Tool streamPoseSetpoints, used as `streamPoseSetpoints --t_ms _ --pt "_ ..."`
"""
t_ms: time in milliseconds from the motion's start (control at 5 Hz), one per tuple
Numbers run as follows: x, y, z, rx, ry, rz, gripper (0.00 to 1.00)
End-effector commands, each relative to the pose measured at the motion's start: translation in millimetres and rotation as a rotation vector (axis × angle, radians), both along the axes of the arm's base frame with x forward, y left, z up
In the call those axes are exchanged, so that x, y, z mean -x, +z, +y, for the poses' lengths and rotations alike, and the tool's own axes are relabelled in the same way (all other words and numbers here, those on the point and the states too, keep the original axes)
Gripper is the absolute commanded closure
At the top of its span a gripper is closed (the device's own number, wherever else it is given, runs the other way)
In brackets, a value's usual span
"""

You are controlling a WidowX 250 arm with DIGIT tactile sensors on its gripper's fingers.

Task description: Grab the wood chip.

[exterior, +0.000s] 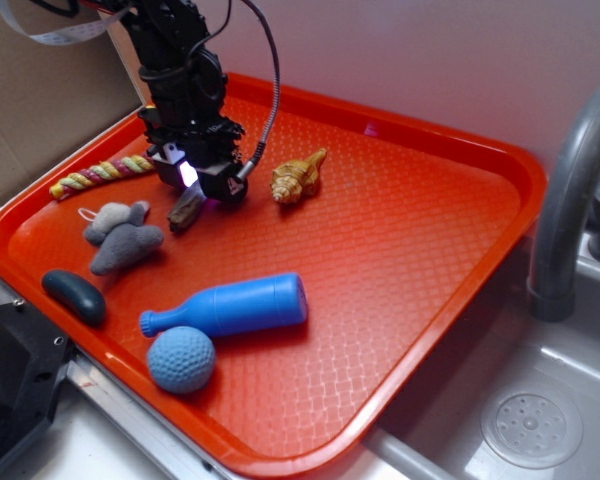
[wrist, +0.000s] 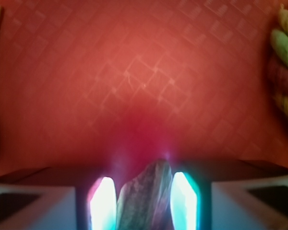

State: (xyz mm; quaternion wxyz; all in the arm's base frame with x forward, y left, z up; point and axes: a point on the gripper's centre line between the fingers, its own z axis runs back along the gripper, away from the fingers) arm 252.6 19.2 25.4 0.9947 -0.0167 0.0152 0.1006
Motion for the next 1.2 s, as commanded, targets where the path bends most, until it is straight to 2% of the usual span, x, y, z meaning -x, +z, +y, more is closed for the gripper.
streamPoseSetpoints --t_ms 0,400,600,800,1000 --pt "-15 71 18 0.019 -0.008 -0.219 1.0" --pt "-19 147 -1 0.099 -0.018 -0.304 1.0" --pt "-17 173 -11 0.108 -0.025 -0.342 1.0" --pt "-16 201 -20 0.13 -0.034 -0.345 1.0" --pt "-16 218 -35 0.073 -0.054 -0.289 1.0"
